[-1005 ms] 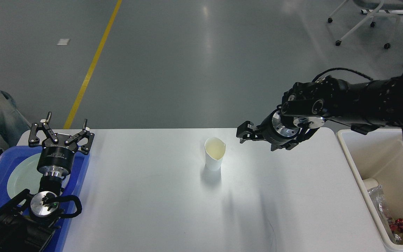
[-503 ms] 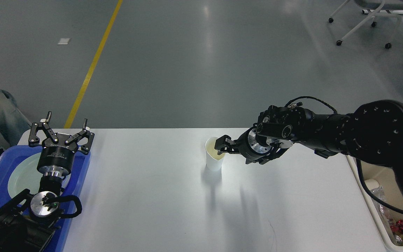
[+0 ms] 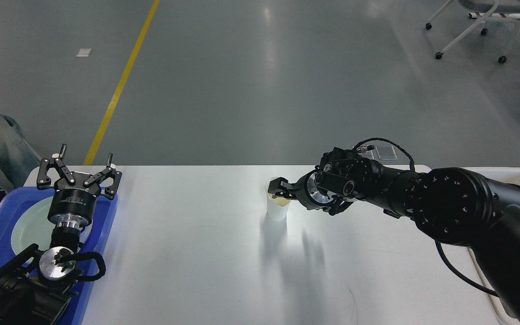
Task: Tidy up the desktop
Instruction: 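Move the right gripper to the paper cup and grasp its rim, then lift the paper cup and carry it into the white bin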
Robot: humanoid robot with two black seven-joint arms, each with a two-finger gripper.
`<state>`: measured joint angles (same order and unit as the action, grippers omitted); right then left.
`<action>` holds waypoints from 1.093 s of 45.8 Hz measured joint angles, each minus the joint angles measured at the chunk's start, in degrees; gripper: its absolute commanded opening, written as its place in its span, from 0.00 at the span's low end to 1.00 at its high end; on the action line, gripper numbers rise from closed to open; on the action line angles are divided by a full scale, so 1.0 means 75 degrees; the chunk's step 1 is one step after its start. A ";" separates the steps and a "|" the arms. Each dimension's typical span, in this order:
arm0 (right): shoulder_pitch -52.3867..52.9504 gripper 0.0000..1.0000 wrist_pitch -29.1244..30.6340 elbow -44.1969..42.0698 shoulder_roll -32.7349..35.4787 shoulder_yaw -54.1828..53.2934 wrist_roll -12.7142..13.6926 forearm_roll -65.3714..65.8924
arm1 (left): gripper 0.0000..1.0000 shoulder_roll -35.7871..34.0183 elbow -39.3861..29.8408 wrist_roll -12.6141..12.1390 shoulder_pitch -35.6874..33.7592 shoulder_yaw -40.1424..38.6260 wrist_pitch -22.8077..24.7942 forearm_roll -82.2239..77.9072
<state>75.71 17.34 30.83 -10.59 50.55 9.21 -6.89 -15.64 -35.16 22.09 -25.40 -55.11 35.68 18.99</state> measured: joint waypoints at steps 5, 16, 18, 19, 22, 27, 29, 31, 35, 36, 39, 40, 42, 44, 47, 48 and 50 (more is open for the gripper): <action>-0.0088 0.79 -0.0192 -0.0008 -0.0027 0.0009 0.0005 0.0050 | 0.96 0.0000 0.0000 0.0000 0.0000 0.0000 0.0000 -0.0002; -0.0202 0.62 -0.0345 -0.0010 -0.0030 0.0010 0.0022 0.0071 | 0.96 0.0000 0.0000 0.0000 0.0000 0.0000 0.0000 -0.0002; -0.0233 0.54 -0.0348 -0.0010 -0.0030 0.0010 0.0023 0.0072 | 0.96 0.0000 0.0000 0.0000 0.0000 0.0000 0.0000 -0.0002; -0.0255 0.49 -0.0350 -0.0010 -0.0030 0.0010 0.0024 0.0072 | 0.96 0.0000 0.0000 0.0000 0.0000 0.0000 0.0000 -0.0002; -0.0334 0.27 -0.0359 -0.0010 -0.0030 0.0010 0.0028 0.0062 | 0.96 0.0000 0.0000 0.0000 0.0000 0.0000 0.0000 -0.0002; -0.0456 0.00 -0.0405 -0.0010 -0.0019 -0.0033 0.0033 -0.0039 | 0.96 0.0000 0.0000 0.0000 0.0000 0.0000 0.0000 -0.0002; -0.0487 0.00 -0.0436 0.0015 -0.0013 -0.0081 0.0033 -0.0101 | 0.96 0.0000 0.0000 0.0000 0.0000 0.0000 0.0000 -0.0002; -0.0505 0.00 -0.0459 0.0048 -0.0013 -0.0121 0.0033 -0.0203 | 0.96 0.0000 0.0000 0.0000 0.0000 0.0000 0.0000 -0.0002; -0.0508 0.00 -0.0481 0.0078 0.0005 -0.0150 0.0036 -0.0534 | 0.96 0.0000 0.0000 0.0000 0.0000 0.0000 0.0000 -0.0002; -0.0505 0.00 -0.0482 0.0082 0.0018 -0.0152 0.0036 -0.0658 | 0.96 0.0000 0.0000 0.0000 0.0000 0.0000 0.0000 -0.0002; -0.0471 0.00 -0.0472 0.0101 0.0034 -0.0153 0.0037 -0.0869 | 0.96 0.0000 0.0000 0.0000 0.0000 0.0000 0.0000 -0.0002; -0.0451 0.00 -0.0453 0.0118 0.0038 -0.0153 0.0037 -0.0906 | 0.96 0.0000 0.0000 0.0000 0.0000 0.0000 0.0000 -0.0002; -0.0408 0.00 -0.0417 0.0188 0.0048 -0.0153 0.0037 -0.0958 | 0.96 0.0000 0.0000 0.0000 0.0000 0.0000 0.0000 -0.0002; -0.0364 0.00 -0.0410 0.0309 0.0072 -0.0150 0.0037 -0.0993 | 0.96 0.0000 0.0000 0.0000 0.0000 0.0000 0.0000 -0.0002; -0.0320 0.00 -0.0449 0.0468 0.0138 -0.0150 0.0037 -0.1020 | 0.96 0.0000 0.0000 0.0000 0.0000 0.0000 0.0000 -0.0002; -0.0308 0.00 -0.0460 0.0503 0.0156 -0.0150 0.0037 -0.1026 | 0.96 0.0000 0.0000 0.0000 0.0000 0.0000 0.0000 -0.0002; -0.0284 0.00 -0.0481 0.0557 0.0188 -0.0150 0.0037 -0.1034 | 0.96 0.0000 0.0000 0.0000 0.0000 0.0000 0.0000 -0.0001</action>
<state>73.57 13.73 35.00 -9.18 49.43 9.49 -14.65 -15.64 -35.16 22.09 -25.40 -55.11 35.68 18.97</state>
